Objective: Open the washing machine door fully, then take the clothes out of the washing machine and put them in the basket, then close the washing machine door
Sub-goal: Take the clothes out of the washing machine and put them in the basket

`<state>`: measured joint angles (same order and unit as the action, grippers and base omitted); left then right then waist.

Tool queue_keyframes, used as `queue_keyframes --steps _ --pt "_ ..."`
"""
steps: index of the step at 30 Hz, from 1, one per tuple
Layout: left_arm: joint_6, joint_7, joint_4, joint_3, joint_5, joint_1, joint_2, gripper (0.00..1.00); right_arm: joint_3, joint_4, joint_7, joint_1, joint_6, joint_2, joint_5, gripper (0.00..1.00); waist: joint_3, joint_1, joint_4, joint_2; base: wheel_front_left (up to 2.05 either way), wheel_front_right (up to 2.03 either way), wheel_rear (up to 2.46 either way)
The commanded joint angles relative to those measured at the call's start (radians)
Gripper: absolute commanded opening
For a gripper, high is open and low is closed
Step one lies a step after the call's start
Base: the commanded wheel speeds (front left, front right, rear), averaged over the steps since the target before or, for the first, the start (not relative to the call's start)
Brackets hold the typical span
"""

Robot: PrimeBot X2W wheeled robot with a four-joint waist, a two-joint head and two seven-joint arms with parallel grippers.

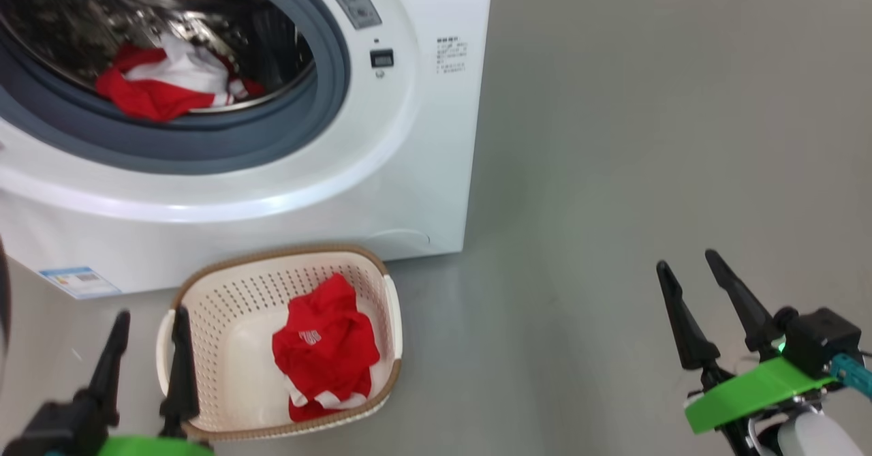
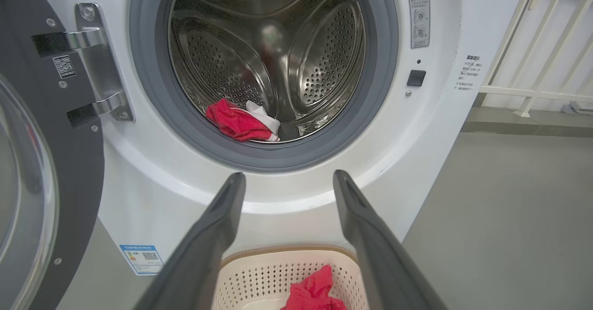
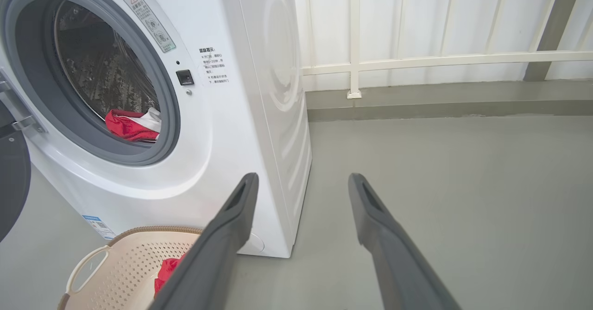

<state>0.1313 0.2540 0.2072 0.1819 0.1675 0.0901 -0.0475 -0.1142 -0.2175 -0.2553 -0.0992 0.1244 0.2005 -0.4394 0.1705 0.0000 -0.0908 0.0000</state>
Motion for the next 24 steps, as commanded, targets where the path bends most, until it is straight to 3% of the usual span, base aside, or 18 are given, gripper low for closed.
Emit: queue_keyframes --steps 1,11,24 --pt "-0.001 0.008 -0.042 0.036 -0.011 -0.023 -0.009 1.00 -0.013 0.027 -0.006 0.015 0.006 0.020 -0.002 1.00 -0.038 0.0000 0.006 0.0000 0.00 0.00 0.00" --pt "-0.003 0.008 -0.135 0.055 0.005 -0.150 -0.003 1.00 0.008 0.048 -0.006 0.080 0.006 0.025 0.001 1.00 -0.079 0.0000 0.003 0.0000 0.00 0.00 0.00" --pt "-0.053 0.008 -0.193 0.029 0.053 -0.222 -0.003 1.00 0.016 0.059 -0.006 0.102 0.006 0.024 0.004 1.00 -0.088 0.0000 -0.002 0.0000 0.00 0.00 0.00"
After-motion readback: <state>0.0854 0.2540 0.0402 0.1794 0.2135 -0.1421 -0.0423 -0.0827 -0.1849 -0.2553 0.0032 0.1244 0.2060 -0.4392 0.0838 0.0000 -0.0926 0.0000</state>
